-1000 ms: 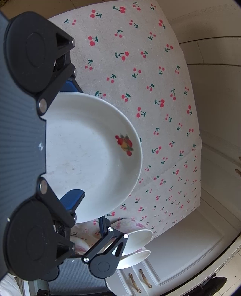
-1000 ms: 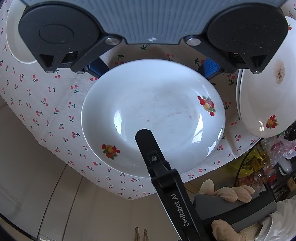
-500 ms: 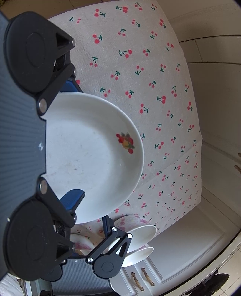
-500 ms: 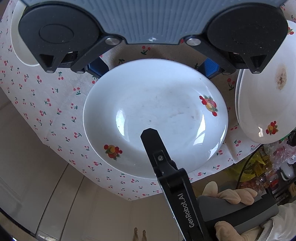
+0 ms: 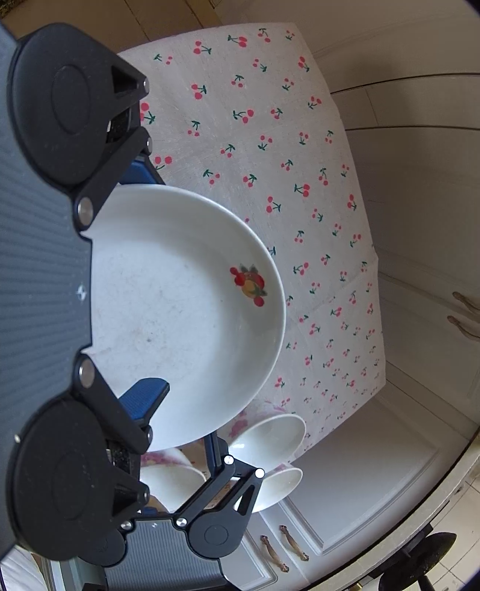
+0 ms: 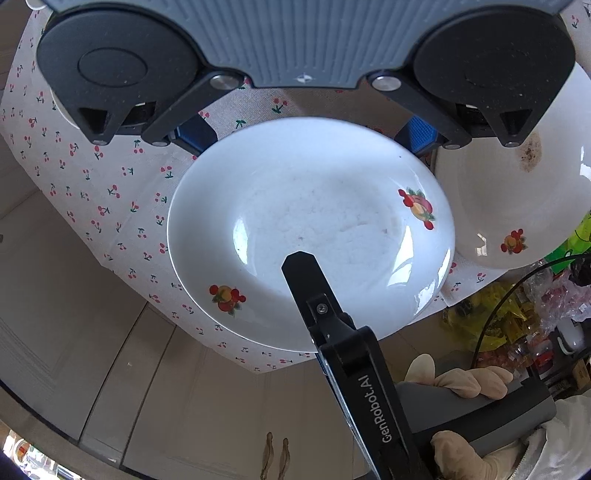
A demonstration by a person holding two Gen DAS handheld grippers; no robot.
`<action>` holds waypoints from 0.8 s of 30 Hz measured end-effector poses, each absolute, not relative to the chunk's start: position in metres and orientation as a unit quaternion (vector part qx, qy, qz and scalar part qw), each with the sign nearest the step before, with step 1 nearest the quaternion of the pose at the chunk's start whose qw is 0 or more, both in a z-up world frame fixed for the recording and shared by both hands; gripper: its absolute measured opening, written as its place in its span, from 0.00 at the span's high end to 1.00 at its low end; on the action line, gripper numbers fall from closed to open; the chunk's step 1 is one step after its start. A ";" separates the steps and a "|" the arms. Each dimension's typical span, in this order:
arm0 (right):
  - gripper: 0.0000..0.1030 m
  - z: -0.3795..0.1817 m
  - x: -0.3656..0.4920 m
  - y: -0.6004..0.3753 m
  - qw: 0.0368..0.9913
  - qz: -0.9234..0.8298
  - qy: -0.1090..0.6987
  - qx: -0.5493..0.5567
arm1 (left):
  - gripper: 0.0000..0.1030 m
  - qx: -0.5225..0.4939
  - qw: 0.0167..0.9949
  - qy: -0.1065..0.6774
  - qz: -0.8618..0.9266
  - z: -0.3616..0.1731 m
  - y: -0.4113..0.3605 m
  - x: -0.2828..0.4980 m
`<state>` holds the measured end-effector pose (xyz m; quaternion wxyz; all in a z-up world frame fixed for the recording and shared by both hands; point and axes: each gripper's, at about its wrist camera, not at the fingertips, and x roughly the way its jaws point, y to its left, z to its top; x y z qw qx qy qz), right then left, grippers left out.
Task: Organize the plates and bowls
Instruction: 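Carry the fruit-decal plate with the left gripper over the plate stack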
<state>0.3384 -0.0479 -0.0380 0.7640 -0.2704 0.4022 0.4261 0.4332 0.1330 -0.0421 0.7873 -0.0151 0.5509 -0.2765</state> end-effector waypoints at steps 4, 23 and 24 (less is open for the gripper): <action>0.01 -0.024 0.327 -0.052 0.771 0.424 0.394 -0.266 | 0.04 -0.012 0.794 0.543 -0.275 -0.028 0.130 0.418; 0.01 -0.017 0.244 -0.055 0.765 0.438 0.395 -0.258 | 0.04 -0.036 0.804 0.534 -0.259 -0.014 0.125 0.306; 0.01 -0.018 0.240 -0.055 0.765 0.438 0.395 -0.259 | 0.04 -0.040 0.805 0.533 -0.257 -0.015 0.125 0.301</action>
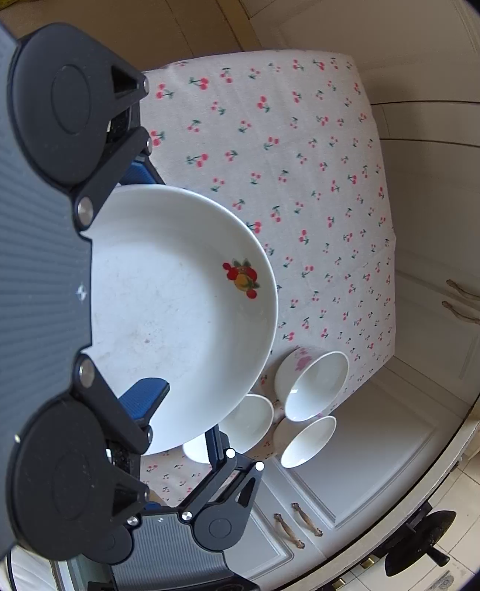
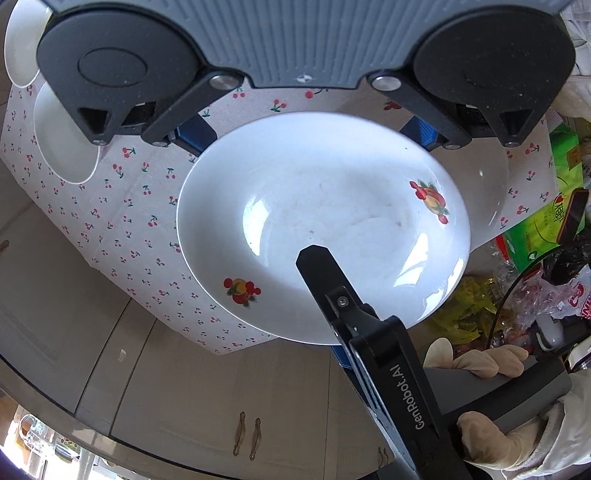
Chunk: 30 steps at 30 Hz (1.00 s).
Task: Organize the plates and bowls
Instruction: 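Carry the fruit-decal plate with the left gripper over the plate stack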
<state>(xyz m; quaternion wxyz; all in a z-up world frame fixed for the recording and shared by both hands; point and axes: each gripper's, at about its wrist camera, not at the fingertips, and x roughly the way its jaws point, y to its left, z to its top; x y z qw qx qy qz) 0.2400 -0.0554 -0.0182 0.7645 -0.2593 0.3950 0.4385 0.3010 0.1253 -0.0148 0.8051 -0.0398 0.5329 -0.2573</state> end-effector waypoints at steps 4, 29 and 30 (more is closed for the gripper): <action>0.01 -0.022 0.222 -0.055 0.762 0.439 0.397 -0.263 | 0.04 -0.043 0.805 0.533 -0.257 -0.019 0.126 0.283; 0.01 -0.040 0.171 -0.047 0.748 0.437 0.419 -0.274 | 0.04 -0.075 0.797 0.542 -0.256 -0.052 0.143 0.225; 0.01 -0.041 0.170 -0.046 0.747 0.437 0.418 -0.276 | 0.04 -0.076 0.796 0.543 -0.256 -0.053 0.144 0.224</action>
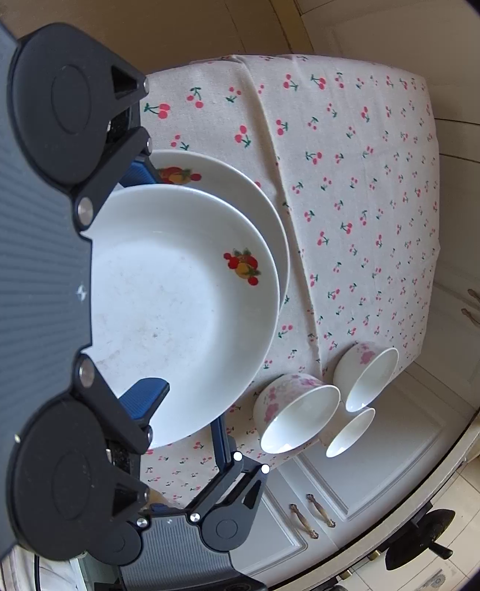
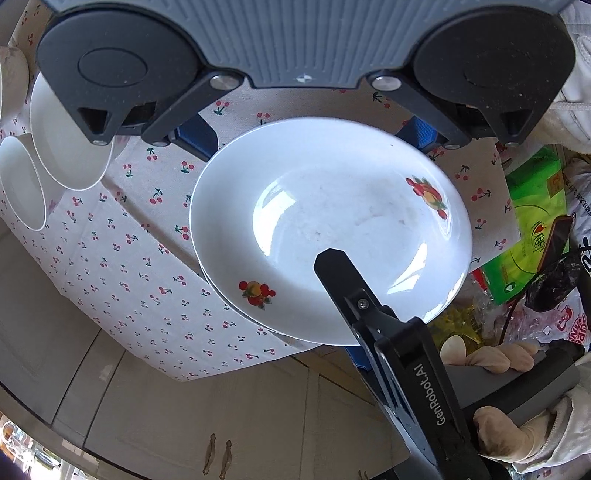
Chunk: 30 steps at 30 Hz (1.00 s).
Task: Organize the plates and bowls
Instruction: 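Carry the fruit-decal plate with the left gripper over the plate stack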
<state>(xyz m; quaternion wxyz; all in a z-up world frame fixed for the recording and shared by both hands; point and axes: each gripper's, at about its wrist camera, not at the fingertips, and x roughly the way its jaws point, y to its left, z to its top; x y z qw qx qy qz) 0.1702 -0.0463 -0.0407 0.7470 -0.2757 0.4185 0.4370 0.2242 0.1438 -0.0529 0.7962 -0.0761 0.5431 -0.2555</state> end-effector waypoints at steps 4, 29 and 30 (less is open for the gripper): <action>0.00 -0.041 0.169 -0.044 0.746 0.439 0.418 -0.277 | 0.04 -0.081 0.795 0.546 -0.250 -0.056 0.147 0.221; 0.01 -0.040 0.163 -0.037 0.749 0.441 0.395 -0.298 | 0.04 -0.091 0.804 0.537 -0.239 -0.048 0.158 0.208; 0.01 -0.040 0.163 -0.037 0.749 0.441 0.394 -0.298 | 0.04 -0.092 0.804 0.537 -0.238 -0.047 0.158 0.207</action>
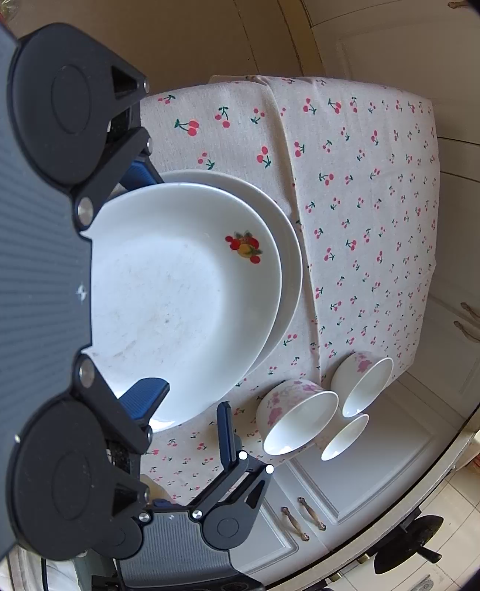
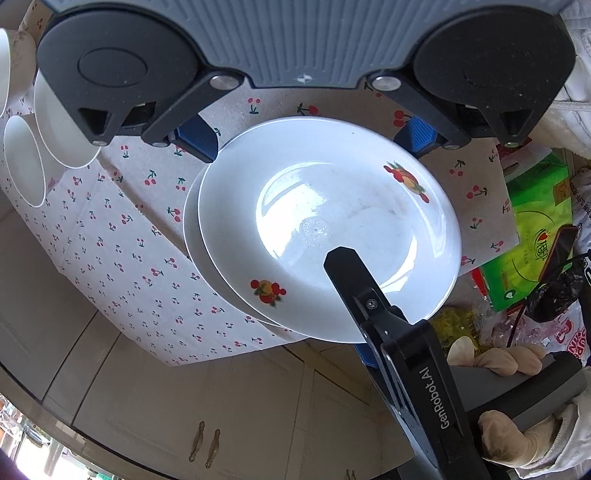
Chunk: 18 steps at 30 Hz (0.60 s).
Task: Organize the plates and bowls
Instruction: 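Carry the fruit-decal plate with the left gripper over the plate stack, then lower the plate onto the stack and open the left gripper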
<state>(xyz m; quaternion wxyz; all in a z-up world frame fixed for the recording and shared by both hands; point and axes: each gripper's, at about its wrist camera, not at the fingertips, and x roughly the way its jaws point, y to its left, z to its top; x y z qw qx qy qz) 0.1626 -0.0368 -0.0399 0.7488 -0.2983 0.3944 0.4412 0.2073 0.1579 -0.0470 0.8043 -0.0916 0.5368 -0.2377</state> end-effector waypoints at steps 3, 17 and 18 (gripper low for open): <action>0.01 -0.041 0.164 -0.037 0.748 0.442 0.395 -0.298 | 0.04 -0.094 0.805 0.537 -0.235 -0.046 0.158 0.207; 0.00 -0.039 0.162 -0.037 0.750 0.440 0.392 -0.301 | 0.04 -0.083 0.803 0.542 -0.233 -0.044 0.158 0.204; 0.00 -0.039 0.162 -0.037 0.751 0.439 0.392 -0.301 | 0.04 -0.082 0.803 0.542 -0.233 -0.043 0.158 0.203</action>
